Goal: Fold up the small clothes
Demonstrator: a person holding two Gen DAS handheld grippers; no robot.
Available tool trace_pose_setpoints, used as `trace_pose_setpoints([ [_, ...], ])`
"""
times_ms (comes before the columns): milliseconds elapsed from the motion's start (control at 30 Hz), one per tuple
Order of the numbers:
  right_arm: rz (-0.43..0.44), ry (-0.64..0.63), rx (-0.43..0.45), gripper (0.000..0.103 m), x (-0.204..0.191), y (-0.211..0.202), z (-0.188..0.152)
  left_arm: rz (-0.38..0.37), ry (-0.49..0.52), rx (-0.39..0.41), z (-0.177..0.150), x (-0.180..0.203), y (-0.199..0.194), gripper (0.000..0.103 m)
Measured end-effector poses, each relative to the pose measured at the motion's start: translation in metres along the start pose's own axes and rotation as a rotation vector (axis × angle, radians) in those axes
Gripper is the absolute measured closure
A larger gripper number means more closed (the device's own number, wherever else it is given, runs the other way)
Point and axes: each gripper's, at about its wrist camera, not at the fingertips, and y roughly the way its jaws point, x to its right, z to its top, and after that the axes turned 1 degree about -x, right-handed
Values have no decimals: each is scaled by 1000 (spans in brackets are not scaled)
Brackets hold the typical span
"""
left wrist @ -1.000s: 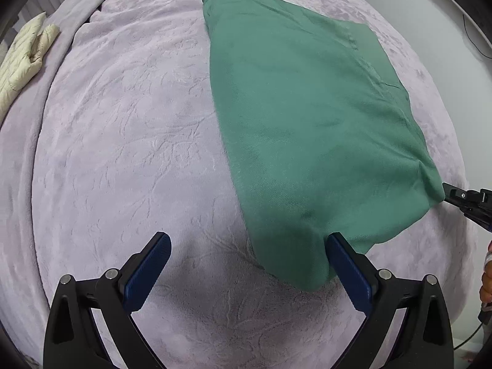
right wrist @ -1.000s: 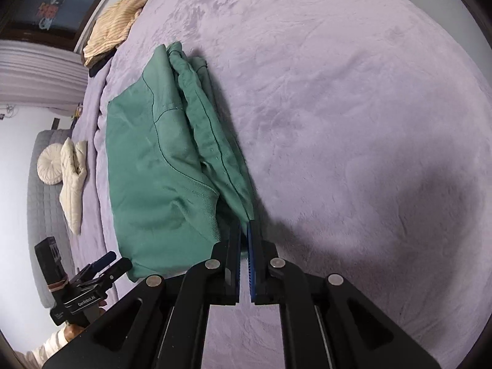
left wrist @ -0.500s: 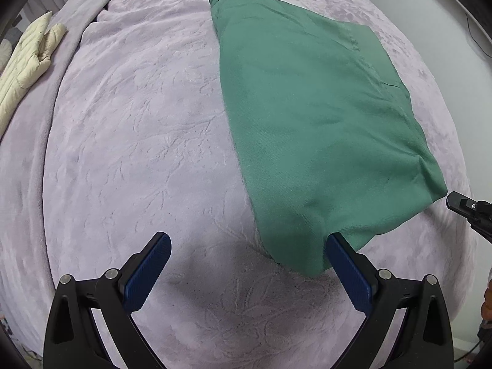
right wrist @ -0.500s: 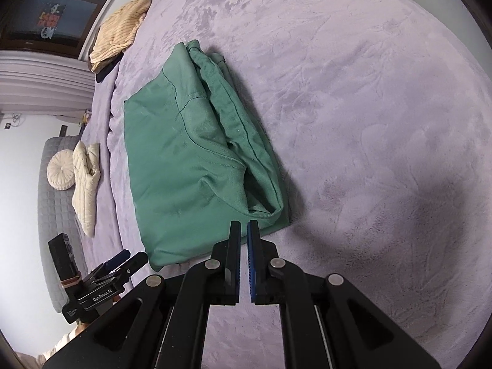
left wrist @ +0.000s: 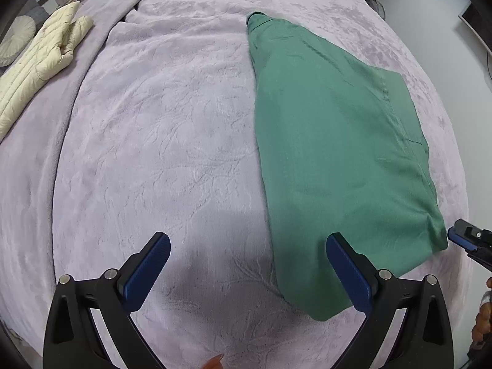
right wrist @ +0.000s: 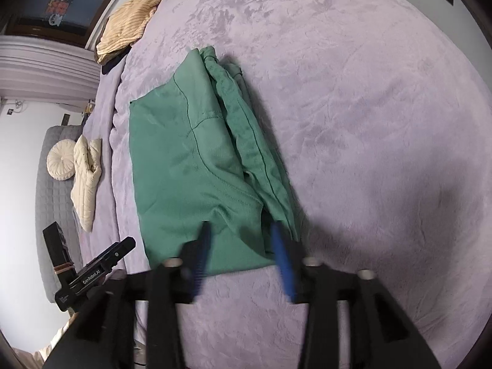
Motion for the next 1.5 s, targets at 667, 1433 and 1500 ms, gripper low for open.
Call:
trace_pose_setpoints([
  [667, 8, -158, -118, 25, -3, 46, 75, -84, -51, -54, 50, 6, 34, 1],
  [1433, 281, -125, -291, 22, -7, 134, 115, -341, -66, -159, 87, 36, 109, 1],
  [1500, 287, -112, -282, 26, -9, 133, 113, -338, -65, -149, 85, 34, 106, 3],
])
